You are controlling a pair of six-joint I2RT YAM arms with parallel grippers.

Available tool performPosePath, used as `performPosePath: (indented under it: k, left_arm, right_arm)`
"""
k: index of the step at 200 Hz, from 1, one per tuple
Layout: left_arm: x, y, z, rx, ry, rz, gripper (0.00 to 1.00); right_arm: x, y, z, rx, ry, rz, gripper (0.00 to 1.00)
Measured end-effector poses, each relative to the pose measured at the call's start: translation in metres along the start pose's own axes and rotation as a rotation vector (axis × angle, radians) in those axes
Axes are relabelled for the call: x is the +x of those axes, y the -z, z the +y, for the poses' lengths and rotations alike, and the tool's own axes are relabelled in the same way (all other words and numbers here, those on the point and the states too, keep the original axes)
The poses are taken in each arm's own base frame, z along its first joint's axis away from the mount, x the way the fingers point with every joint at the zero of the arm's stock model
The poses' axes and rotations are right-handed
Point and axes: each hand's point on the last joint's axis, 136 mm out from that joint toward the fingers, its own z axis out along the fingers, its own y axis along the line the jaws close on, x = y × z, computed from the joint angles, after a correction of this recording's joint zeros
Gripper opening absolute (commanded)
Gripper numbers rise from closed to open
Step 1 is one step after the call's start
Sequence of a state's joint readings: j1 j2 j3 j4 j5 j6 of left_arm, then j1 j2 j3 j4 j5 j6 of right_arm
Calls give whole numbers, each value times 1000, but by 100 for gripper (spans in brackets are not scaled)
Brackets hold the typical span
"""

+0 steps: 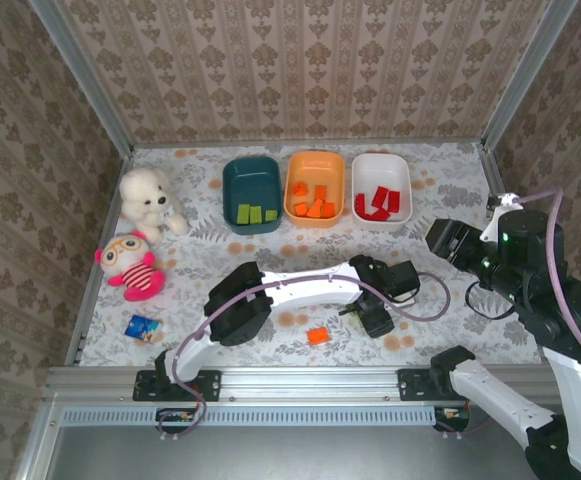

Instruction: Sort the legos into containers by color

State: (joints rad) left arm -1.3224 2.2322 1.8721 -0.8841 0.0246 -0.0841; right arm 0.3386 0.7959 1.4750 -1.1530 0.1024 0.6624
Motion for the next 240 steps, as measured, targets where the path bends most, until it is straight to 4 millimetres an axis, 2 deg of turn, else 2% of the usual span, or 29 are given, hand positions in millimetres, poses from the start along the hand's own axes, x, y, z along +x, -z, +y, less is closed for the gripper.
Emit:
performPosePath:
  k: [36,74,102,146,172,195,240]
  left_arm:
    - [-7,-4,2,-3,-2,-6,59]
    - [2,-21,2,-4,-6,35,58]
    - [7,-24,3,-7,-5,52,57]
    - [16,-29,8,-20,-1,77,48]
    - [16,-30,11,-35,-2,75,46]
    - [16,-30,11,-41,-2,76,36]
    - [16,-30,11,-74,-30,75,30]
  right_arm:
    - [0,-5,1,9,6,12,64]
    - [-2,-6,0,16,7,10,65]
    - [-2,-5,0,17,6,5,65]
    - [-4,-3,-1,20,5,-5,65]
    - [-4,-2,-1,18,5,-8,65]
    - [-4,-2,-1,18,5,-8,65]
    - [-4,-2,-1,18,4,-8,65]
